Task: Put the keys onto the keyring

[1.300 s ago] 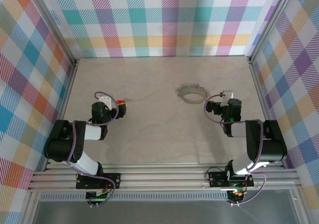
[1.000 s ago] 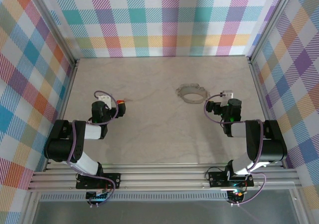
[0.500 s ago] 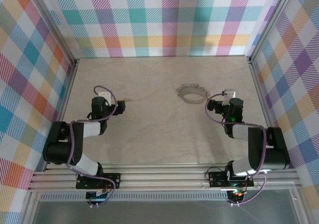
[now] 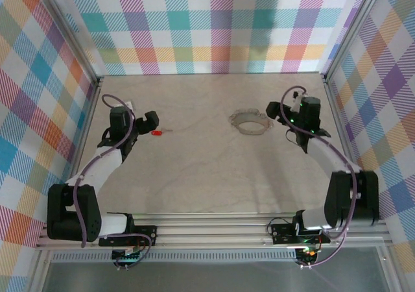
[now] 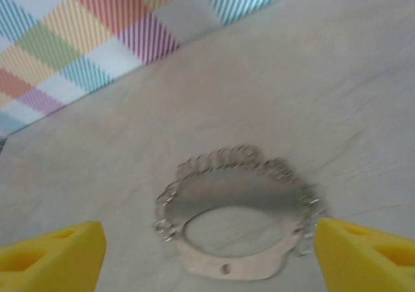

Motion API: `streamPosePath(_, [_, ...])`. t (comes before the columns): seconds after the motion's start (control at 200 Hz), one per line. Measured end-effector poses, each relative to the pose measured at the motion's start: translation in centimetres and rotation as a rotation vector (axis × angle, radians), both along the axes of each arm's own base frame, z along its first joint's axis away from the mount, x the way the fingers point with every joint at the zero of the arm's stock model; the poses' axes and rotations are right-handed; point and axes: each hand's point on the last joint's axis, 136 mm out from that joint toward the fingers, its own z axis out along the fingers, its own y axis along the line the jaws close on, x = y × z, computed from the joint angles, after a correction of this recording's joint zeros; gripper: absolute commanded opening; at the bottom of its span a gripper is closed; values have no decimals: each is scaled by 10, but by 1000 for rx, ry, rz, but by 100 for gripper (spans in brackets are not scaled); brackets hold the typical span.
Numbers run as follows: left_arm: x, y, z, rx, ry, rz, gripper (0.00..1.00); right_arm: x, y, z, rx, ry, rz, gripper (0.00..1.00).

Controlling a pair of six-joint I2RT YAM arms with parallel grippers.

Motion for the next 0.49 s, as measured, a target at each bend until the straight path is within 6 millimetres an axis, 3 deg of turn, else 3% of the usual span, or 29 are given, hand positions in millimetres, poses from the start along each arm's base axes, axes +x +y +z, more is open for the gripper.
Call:
streamPosePath(0.25, [-31,-60,-10,-159,124,-100,98,4,67,-64,15,283,166,74])
streamPosePath(0.495, [-51,-99,-7,-215,150,-183,98,16,102,-93,-32,398,226,71])
